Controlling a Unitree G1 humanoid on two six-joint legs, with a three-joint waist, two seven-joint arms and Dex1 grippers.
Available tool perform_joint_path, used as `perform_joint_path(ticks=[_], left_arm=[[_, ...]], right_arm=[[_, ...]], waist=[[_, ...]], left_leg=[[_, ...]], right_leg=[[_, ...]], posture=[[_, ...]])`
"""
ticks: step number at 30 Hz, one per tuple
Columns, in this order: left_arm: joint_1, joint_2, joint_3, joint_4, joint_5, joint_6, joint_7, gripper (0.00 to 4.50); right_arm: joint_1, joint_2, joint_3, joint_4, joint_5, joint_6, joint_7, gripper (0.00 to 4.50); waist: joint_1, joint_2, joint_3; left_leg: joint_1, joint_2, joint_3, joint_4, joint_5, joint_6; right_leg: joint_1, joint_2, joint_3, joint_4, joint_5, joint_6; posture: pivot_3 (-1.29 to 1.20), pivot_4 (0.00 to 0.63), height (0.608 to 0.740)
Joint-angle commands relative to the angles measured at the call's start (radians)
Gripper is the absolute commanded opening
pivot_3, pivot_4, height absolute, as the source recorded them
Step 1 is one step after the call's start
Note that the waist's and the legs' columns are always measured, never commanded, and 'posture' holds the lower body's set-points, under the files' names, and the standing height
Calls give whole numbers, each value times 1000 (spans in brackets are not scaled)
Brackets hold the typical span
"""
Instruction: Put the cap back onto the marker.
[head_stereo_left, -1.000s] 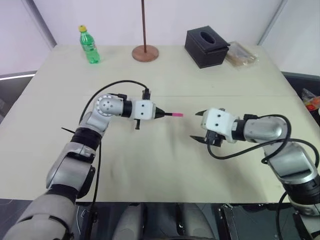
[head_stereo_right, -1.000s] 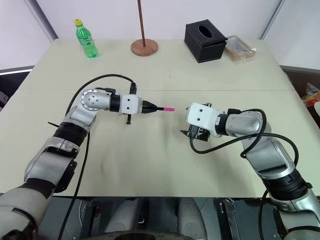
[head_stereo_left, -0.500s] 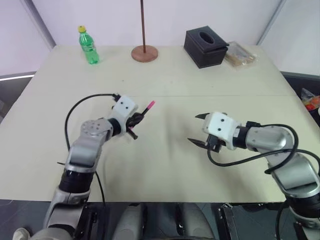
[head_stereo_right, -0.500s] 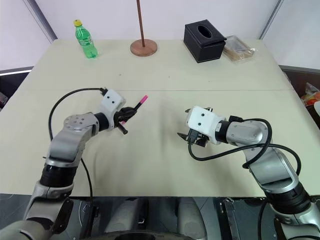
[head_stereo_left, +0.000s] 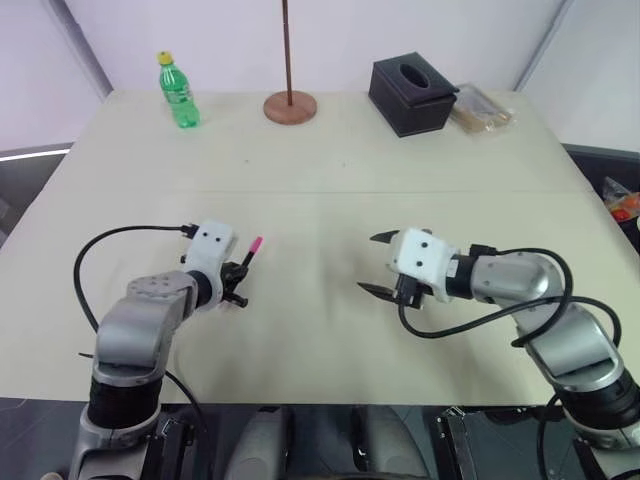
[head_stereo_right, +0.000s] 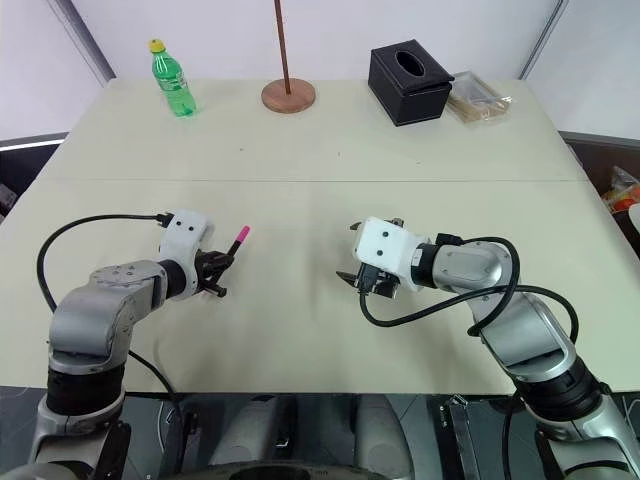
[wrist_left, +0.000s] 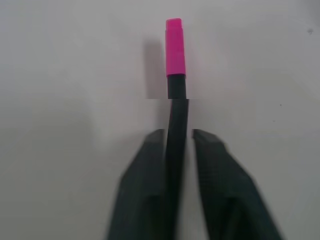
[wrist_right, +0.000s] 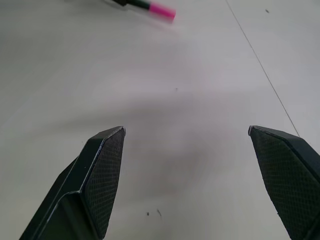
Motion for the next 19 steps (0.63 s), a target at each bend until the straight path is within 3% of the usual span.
perform_joint_path(ticks=[1,4,19], left_arm=[[19,-3,19,-34,-20,-21,28,2882],[29,-9,23,-27,-29,-31,52,4440],[156,120,60,-185,-108,-199,25,4485]], right_arm=[[-11,3,-3,-7,12,-18,-4,4047],[-5,1,-3,-6,10,-20,-6,4047],[5,-20,-10,4,67,-26,35,4047]], waist=[[-1,0,0],[0,0,0],[-1,0,0]], left_leg=[[0,0,0,0,0,0],[0,0,0,-1,0,0],[0,-1,0,-1,0,0]], right_leg=[[0,0,0,0,0,0],[0,0,0,-1,0,0],[-1,-5,-1,-1,0,0]], posture=[[0,150,740],[0,150,740],[0,150,740]])
